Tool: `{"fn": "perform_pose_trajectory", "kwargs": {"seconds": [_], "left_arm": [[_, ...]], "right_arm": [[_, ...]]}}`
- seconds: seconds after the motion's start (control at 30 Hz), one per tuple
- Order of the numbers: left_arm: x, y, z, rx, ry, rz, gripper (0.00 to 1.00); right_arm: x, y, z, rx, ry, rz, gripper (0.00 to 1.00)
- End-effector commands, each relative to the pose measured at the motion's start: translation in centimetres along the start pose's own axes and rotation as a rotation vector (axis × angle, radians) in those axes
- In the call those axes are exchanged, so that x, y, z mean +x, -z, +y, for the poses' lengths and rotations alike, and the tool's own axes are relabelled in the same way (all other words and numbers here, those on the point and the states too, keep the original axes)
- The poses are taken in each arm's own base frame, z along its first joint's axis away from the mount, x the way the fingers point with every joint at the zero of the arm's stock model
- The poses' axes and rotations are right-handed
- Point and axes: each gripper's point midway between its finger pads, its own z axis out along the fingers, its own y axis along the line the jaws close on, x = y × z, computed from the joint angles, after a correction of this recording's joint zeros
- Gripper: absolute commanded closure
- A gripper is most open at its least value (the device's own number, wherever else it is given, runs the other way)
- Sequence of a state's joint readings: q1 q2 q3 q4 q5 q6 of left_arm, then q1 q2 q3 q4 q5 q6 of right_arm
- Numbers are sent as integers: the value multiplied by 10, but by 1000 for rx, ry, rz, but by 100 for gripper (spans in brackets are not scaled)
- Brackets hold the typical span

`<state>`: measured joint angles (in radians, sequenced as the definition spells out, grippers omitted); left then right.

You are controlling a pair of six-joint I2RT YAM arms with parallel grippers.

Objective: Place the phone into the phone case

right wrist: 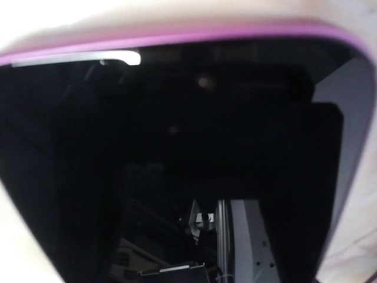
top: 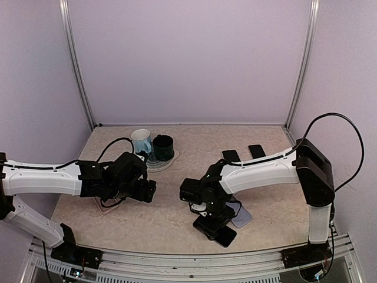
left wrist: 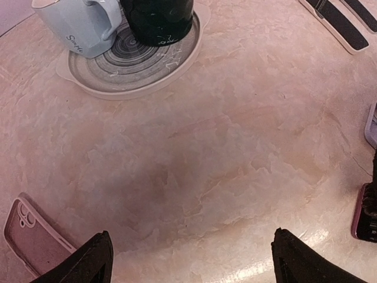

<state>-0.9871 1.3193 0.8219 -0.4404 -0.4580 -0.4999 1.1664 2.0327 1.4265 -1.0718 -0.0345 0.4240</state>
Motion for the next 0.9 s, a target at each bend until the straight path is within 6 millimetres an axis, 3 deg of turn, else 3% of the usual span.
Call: {"fn": "perform_pose_trajectory", "kwargs": {"seconds": [0.0, 0.3, 0.47, 0.6, 0.7, 0.8, 0.87], "left_arm": [[-4, -6, 0, -10, -19, -13, 8], [-18, -12, -12, 19, -24, -43, 8], [-30, -21, -22, 41, -37, -55, 8], [-38, -32, -27, 45, -47, -55, 8], [-40, -43, -32, 48, -56, -43, 8], [-42, -52, -38, 52, -67, -35, 8], [-43, -57, -42, 56, -72, -32, 8]], "right_arm": [[-16, -13, -6, 39, 7, -48, 47], [-53, 45, 3, -18, 27, -320, 48], [-60, 57, 1, -35, 28, -397, 49], [-67, 70, -13, -35, -12, -467, 51], [-71, 91, -29, -23, -58, -537, 51], [-60, 103, -62, 25, -159, -555, 51], [-44, 97, -86, 54, -234, -534, 50]]}}
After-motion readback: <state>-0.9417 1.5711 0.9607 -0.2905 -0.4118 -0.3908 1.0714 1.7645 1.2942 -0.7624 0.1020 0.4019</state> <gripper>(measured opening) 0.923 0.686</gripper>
